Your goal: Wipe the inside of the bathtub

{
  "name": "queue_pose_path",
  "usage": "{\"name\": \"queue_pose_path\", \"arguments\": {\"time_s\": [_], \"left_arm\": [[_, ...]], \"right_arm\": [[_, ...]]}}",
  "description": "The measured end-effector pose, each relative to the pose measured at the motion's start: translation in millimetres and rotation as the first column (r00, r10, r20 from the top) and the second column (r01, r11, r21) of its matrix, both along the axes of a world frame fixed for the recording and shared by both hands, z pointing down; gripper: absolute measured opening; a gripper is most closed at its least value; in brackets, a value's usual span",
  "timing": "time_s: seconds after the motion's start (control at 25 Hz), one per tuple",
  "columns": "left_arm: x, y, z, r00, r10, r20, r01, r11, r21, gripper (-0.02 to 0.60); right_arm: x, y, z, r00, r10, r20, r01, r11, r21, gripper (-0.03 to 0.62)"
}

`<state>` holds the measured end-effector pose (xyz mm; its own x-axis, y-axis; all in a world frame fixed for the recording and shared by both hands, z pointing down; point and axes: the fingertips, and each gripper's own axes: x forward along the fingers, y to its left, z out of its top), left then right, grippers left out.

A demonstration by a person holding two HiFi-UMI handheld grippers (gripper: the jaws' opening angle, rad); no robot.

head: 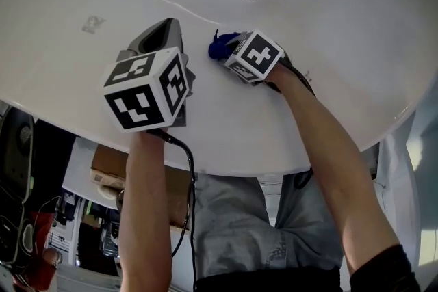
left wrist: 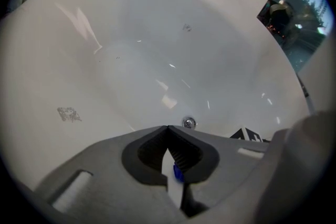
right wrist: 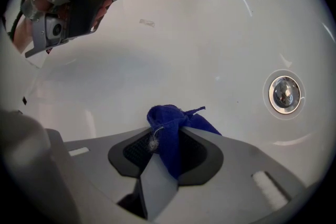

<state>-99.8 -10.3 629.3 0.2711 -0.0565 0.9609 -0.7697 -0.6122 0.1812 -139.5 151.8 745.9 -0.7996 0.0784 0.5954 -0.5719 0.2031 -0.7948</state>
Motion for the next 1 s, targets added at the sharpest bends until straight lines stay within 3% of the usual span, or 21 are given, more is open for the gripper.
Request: {"name": "queue_pose_path", "arguments": {"time_s": [0.6, 1.0], "left_arm": [[-21.7, 14.9, -43.4, 0.999, 0.044, 0.032, -0.045, 0.998, 0.033, 0.003], [-15.0, 6.3, -77.4, 0.999, 0.031, 0.03, -0.033, 0.997, 0.068, 0.003]], "right_arm": [[-38.5, 31.4, -76.4, 0.99, -0.035, 0.135, 0.027, 0.997, 0.067, 0.126], [-36.6, 41.7, -149.6, 0.975, -0.077, 0.207, 0.053, 0.992, 0.117, 0.126]]}}
